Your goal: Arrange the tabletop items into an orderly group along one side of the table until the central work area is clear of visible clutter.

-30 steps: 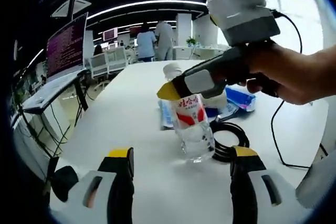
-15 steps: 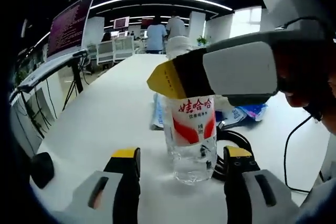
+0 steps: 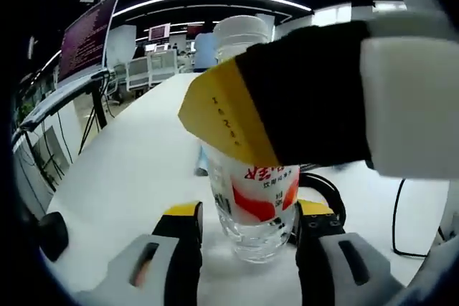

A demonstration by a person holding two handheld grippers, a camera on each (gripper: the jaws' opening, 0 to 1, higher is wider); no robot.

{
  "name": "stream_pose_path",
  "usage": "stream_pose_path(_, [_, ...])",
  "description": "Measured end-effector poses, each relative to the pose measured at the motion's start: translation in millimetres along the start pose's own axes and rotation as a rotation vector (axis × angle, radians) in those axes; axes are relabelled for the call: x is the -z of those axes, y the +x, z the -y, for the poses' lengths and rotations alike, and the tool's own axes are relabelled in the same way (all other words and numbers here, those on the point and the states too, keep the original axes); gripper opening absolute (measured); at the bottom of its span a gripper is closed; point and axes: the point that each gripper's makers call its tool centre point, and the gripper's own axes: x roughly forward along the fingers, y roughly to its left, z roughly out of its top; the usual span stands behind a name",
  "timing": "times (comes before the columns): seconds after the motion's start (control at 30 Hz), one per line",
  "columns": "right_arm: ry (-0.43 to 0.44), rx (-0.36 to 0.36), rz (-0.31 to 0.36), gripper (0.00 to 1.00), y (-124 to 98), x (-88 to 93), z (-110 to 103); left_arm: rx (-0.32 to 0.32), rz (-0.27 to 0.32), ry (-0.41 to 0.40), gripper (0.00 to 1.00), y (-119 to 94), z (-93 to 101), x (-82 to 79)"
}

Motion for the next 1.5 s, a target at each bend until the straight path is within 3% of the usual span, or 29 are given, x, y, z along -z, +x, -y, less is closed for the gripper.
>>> stream_pose_path(0.2, [-0.003,-0.015,-0.01,0.31,-10.3,2.5,-6.0,0.04,0.005,0.039,0.42,-4.9,7.4,3.4])
stream_pose_path(0.47, [-0.007,-0.047,-0.023,0.29,-24.2,6.6,-15.2,0.047,0.005,0.118,0.41,-10.7,7.9,9.1])
stream_pose_path(1.07, [0.086,-0.172,-0.068,0.31,-35.4,12.9,-18.7,0.13,-0.012,0.208,0.41,-12.4,7.5,12.9])
stream_pose_path(1.37, [0.134,-0.169,-0.07,0.33,-59.1,31.2,-2.0,0.182,-0.028,0.233,0.4,-13.8,0.5,14.8])
stream_pose_path(1.5, [0.209,-0.157,-0.114,0.33,-62.7,47.5,2.7,0.193,-0.066,0.331,0.42,-15.0,-4.6,20.1])
